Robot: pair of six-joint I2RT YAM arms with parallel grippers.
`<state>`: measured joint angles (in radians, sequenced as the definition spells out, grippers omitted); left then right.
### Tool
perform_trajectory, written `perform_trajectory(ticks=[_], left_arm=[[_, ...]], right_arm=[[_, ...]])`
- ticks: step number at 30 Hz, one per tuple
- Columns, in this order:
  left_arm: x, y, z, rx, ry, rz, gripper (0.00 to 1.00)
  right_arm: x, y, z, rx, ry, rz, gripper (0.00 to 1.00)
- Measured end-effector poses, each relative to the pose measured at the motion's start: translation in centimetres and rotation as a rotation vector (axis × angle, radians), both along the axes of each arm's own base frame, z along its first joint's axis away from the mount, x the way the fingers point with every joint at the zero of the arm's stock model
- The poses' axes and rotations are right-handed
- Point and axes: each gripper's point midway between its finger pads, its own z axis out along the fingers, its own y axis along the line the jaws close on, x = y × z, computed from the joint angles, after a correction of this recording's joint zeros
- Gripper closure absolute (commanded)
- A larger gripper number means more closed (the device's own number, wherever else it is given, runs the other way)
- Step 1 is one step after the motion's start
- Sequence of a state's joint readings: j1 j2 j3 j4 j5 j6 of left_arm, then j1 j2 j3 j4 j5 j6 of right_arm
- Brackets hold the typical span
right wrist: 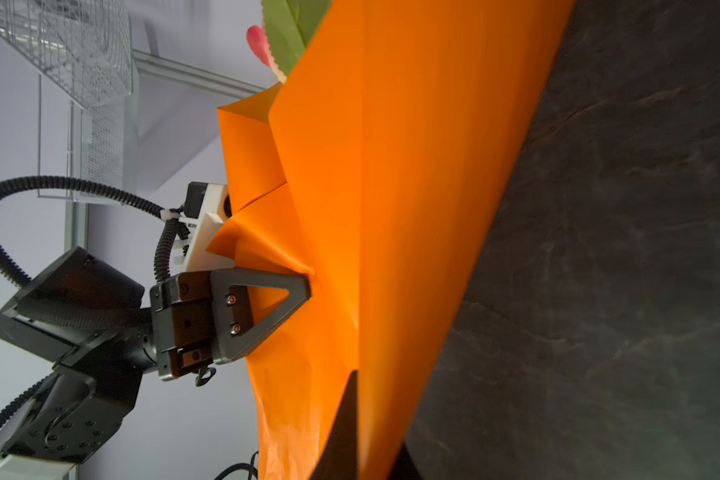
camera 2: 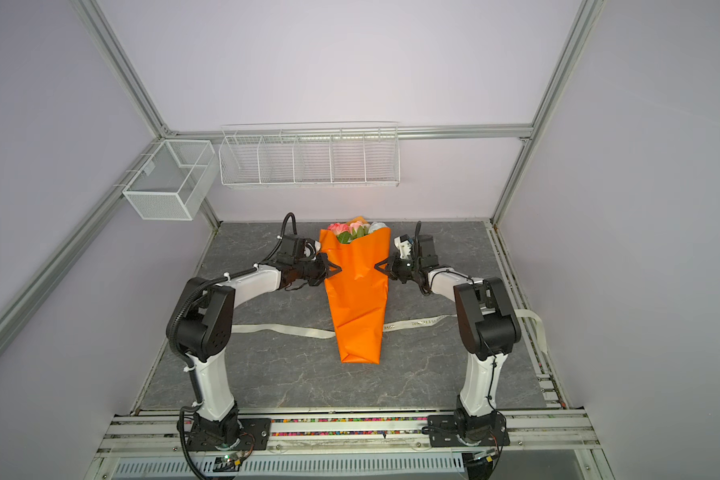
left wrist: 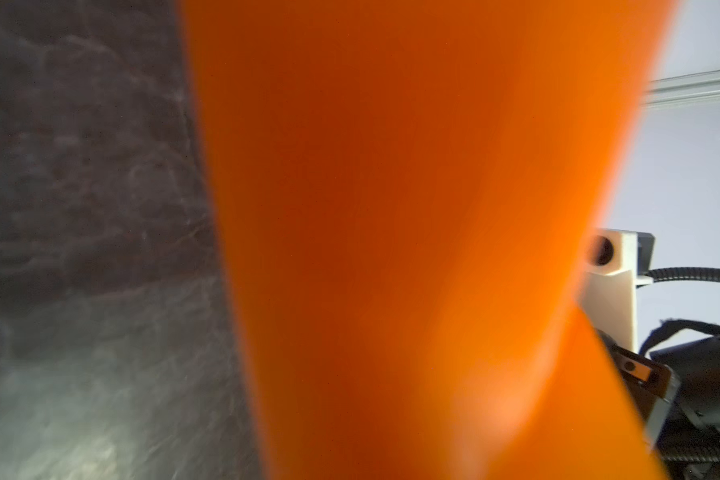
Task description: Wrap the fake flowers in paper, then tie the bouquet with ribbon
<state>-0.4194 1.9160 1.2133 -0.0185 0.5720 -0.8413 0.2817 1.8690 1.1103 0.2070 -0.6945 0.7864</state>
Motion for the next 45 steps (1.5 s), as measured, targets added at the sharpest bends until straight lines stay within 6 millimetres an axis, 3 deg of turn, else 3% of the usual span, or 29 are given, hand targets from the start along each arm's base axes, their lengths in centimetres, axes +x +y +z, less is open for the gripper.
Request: perform_trajectory(ticks=[5, 11, 14, 22, 29, 33, 40, 45], left_arm=[[-3.7, 1.3, -0.7, 0.034, 0.004, -0.01, 1.0], [-7.1, 2.4, -3.9, 0.063, 0.052, -0.023, 1.0], [-7.9, 2.7, -5.1, 0.072, 0.07, -0.025, 1.0], [-6.5, 2.1, -7.1, 0.068, 0.061, -0.021, 1.0], [-2.1, 0.2, -5.4, 0.046, -0.007, -0.012, 1.0], [-0.3, -0.5, -5.6, 0.035, -0.011, -0.014, 1.0], [-0.7, -0.3, -5.3, 0.026, 0.022, -0.018, 1.0], [-2.2, -0.1, -2.2, -0.013, 0.01, -0.031, 1.0]], right_arm=[[-4.3, 1.2, -0.7, -0.045, 0.001, 0.031, 0.93], [-8.3, 1.4, -5.0, -0.117, 0.068, 0.041, 0.93], [-9.3, 1.2, -6.5, -0.147, 0.093, 0.038, 0.93], [-7.1, 0.7, -8.6, -0.182, 0.111, 0.001, 0.93], [-2.2, -0.3, -6.9, -0.168, 0.05, -0.044, 0.93], [-0.4, -1.2, -6.9, -0.171, 0.045, -0.068, 0.93], [-1.1, -1.2, -6.4, -0.164, 0.06, -0.048, 0.93], [-3.0, -0.8, -3.2, -0.147, 0.021, -0.029, 0.93]])
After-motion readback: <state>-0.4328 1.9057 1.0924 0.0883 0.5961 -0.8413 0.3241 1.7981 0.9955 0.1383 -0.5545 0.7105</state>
